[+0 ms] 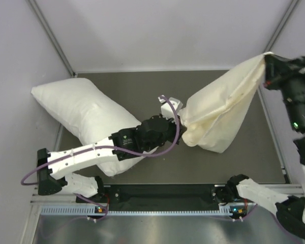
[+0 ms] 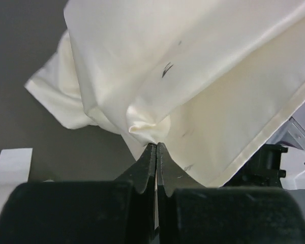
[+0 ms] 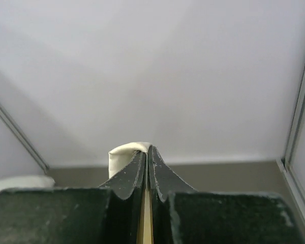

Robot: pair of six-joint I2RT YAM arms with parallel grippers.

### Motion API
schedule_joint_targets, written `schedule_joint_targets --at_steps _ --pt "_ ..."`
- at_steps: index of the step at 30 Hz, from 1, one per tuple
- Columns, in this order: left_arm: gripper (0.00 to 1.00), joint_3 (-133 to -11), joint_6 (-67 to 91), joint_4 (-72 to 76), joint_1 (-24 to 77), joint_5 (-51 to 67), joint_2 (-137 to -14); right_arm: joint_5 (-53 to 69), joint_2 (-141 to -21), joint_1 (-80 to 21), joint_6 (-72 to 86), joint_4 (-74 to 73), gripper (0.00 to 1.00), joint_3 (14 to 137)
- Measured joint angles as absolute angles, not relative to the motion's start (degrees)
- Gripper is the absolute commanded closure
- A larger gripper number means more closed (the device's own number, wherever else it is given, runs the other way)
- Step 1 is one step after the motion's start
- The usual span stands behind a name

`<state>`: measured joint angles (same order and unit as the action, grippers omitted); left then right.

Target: Put the pillow into the pillowcase

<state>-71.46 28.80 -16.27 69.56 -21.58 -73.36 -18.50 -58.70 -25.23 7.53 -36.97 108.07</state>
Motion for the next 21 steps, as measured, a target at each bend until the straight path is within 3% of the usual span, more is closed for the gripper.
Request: schedule_joint_targets --at_steps 9,15,21 --pt "1.00 -83.4 22.4 -8.3 78.1 -15.6 -86.4 -21.4 -36.2 -26.1 3.5 -24.1 1.00 109.8" --pt "1.00 -90.6 20.7 -4.3 84.0 -14.8 -93.8 -28.6 -35.4 -30.8 -0.3 -19.9 1.00 111.0" --pt "1.00 -87.0 23.5 -2.0 84.3 -15.8 -94.2 -35.0 -42.4 -42.5 -4.1 -22.9 1.00 116.8"
